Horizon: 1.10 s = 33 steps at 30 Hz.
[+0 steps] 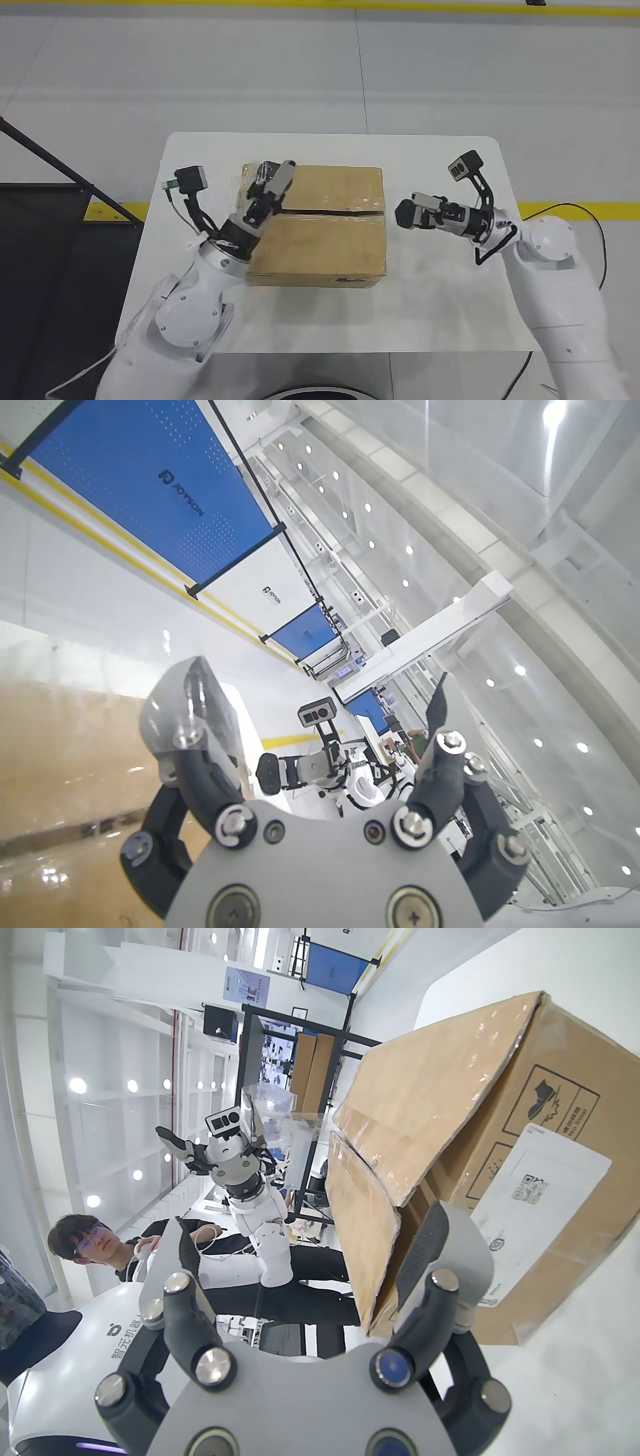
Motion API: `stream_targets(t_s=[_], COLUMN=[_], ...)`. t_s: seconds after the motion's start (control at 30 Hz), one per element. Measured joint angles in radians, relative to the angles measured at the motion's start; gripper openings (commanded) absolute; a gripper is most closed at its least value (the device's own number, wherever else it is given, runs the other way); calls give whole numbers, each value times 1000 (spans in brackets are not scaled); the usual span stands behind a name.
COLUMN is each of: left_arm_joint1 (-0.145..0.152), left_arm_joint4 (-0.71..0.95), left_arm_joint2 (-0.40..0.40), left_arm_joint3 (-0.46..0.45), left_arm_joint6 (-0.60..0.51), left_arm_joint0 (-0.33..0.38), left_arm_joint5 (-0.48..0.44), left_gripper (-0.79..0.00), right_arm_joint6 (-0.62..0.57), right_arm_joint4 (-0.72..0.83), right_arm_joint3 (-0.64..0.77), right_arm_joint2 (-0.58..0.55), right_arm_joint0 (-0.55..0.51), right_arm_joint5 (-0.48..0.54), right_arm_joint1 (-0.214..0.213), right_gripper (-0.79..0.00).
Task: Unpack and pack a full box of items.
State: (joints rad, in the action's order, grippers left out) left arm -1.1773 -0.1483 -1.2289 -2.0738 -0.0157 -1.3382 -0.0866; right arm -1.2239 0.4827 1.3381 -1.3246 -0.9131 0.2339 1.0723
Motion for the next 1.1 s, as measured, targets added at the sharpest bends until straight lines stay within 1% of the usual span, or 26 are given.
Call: stream_targets(t_s=[0.47,0.83,1.1], left_arm_joint1=[-28,-57,-74], left_arm_joint4=[-2,74,85], left_arm_joint2=[97,164,199], left_arm_joint3=[72,159,185], left_arm_joint6=[-34,-58,-68], left_arm_joint0=[85,173,201], left_arm_joint5=[21,45,50], left_gripper=[0,0,0], right_arm_joint6=[-2,-2,4], right_arm_joint4=[19,31,37], right_arm_joint3=[-15,-5,2], right_arm_joint2=[-31,-68,-79], right_arm_joint0=[-32,-76,-96], right_arm_joint5=[17,24,24], right_arm_joint1=[-12,-25,-31], right_gripper=[0,0,0])
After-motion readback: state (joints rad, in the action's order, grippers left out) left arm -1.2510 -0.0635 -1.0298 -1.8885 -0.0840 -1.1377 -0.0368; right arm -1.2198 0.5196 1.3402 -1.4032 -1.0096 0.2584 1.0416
